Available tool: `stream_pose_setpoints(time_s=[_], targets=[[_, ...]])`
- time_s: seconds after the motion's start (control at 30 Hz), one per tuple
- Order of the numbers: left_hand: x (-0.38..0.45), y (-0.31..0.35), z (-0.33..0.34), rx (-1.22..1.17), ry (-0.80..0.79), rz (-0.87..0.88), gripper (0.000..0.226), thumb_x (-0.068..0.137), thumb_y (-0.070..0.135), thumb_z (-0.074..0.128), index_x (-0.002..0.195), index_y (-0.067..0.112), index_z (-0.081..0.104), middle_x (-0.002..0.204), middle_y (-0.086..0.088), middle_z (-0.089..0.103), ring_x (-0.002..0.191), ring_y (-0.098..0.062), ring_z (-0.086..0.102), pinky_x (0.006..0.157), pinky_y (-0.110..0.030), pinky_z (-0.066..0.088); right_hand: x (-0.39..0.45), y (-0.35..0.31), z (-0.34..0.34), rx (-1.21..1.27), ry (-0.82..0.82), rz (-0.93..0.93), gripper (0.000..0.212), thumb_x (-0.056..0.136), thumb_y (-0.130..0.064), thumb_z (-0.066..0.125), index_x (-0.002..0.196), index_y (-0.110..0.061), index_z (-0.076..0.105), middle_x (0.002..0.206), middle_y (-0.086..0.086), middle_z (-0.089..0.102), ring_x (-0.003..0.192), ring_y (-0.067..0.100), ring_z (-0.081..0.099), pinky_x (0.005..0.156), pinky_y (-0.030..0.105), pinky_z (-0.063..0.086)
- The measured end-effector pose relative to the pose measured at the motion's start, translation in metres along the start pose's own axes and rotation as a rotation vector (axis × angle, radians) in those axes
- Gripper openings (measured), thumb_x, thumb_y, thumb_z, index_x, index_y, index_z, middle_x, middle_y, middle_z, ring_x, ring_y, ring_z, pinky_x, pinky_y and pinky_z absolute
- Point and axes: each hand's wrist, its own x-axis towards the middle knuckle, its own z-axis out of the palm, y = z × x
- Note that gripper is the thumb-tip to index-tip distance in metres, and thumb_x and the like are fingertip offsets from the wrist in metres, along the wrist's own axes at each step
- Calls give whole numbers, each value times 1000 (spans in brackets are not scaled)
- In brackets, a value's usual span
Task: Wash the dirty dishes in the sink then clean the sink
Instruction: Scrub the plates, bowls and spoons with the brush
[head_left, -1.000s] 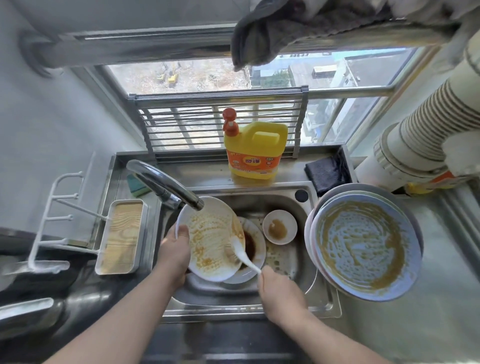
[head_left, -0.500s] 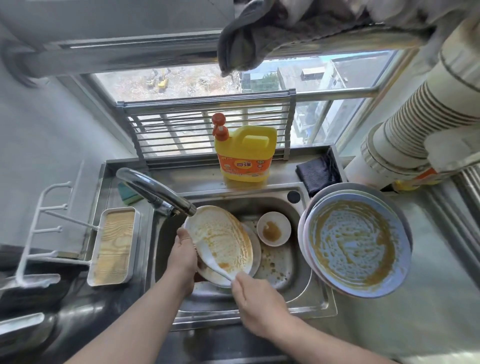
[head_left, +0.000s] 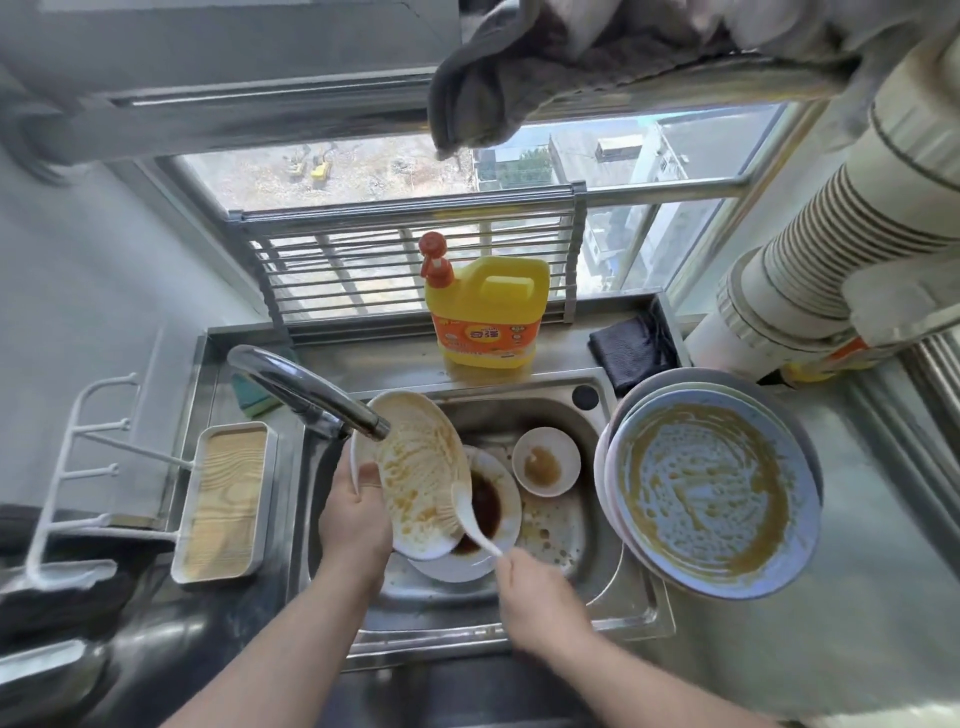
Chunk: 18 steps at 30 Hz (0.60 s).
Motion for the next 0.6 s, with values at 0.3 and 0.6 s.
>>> stream_pose_setpoints(time_s=[0.3,0.6], targets=[[-8,-6,-10,14,-155,11,44,92,77,40,134,68,51,119,19,73,116,-13,68,95,-43,57,28,-19,-58,125,140,106,36,108,-43,22,95,-23,49,111,12,68,105,37,62,81,41,47],[1,4,10,-414,-37,-284,28,103,67,34,112,60,60,108,6,76,94,-24,77,62,-45,63,-31,-38,-7,131,-9,-224,28,110,-45,26,93,-27,40,104,13,65,100,41,60,74,45,40]])
